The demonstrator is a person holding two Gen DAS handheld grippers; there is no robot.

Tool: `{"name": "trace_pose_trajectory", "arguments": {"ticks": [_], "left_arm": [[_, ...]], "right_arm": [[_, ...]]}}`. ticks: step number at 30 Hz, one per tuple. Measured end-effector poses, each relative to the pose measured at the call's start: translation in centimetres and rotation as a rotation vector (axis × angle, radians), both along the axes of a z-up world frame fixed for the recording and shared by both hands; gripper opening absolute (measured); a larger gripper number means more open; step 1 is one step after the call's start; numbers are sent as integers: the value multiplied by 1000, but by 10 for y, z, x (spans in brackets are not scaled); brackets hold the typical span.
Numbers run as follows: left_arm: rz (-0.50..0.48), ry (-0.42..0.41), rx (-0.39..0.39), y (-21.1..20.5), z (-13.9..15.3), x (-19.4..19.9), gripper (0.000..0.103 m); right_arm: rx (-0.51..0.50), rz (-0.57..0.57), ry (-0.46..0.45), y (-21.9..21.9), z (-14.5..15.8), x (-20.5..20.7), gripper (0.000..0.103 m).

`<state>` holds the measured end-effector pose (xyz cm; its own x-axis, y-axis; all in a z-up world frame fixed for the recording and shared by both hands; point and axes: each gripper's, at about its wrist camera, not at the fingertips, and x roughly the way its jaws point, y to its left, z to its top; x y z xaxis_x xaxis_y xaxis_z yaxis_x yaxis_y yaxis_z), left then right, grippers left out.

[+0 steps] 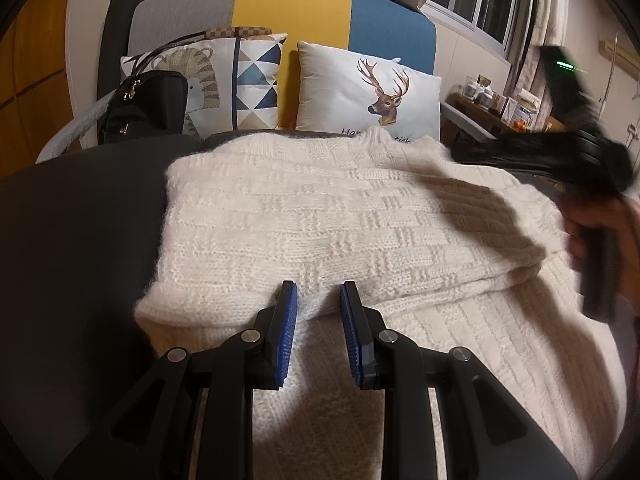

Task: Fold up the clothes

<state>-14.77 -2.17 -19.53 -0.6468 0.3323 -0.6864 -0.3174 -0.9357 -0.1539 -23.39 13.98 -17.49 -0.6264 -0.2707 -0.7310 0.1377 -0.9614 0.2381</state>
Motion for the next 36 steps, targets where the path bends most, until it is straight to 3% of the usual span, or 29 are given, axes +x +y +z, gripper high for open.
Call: {"name": "trace_pose_trajectory", "arguments": {"ticks": [9,13,15,17,20,22,25,29,30,31,32,36], "left_arm": [[1,1,12,-1,-2,-1,25],[4,2,10,0,-2,0,25],[9,-1,11,0,-1,0,25],[15,-3,8,1,-1,0,25],[16,0,2,1,-1,0,25],[17,1,-2,2,-1,1,25],[18,1,-3,2,-1,0,25],[19,-1,3,1,-1,0,25],[19,0,0,2,-1,0,25],[19,1,-4,2,-1,-1,25],[20,1,-7,2,-1,-1,25],[21,-1,-15,4,-1,-2,25]], "right_arm": [[21,-37,-51,-11,-34,-70,7],[10,-27,-42,-10,-36,-71,8],[-78,-27,-51,7,-31,-67,9],[-110,-87,1,30,-22,-53,11],[-44,-159,11,53,-20,-48,13],[-24,-185,-46,68,-30,-55,14],[-6,-240,-62,85,-41,-62,3],[16,-245,-49,84,-40,-65,7],[0,-237,-56,87,-37,-60,9],[-16,-229,-62,91,-34,-55,21],[-44,-238,-58,95,-30,-45,26],[-256,-207,13,119,-6,32,27]]}}
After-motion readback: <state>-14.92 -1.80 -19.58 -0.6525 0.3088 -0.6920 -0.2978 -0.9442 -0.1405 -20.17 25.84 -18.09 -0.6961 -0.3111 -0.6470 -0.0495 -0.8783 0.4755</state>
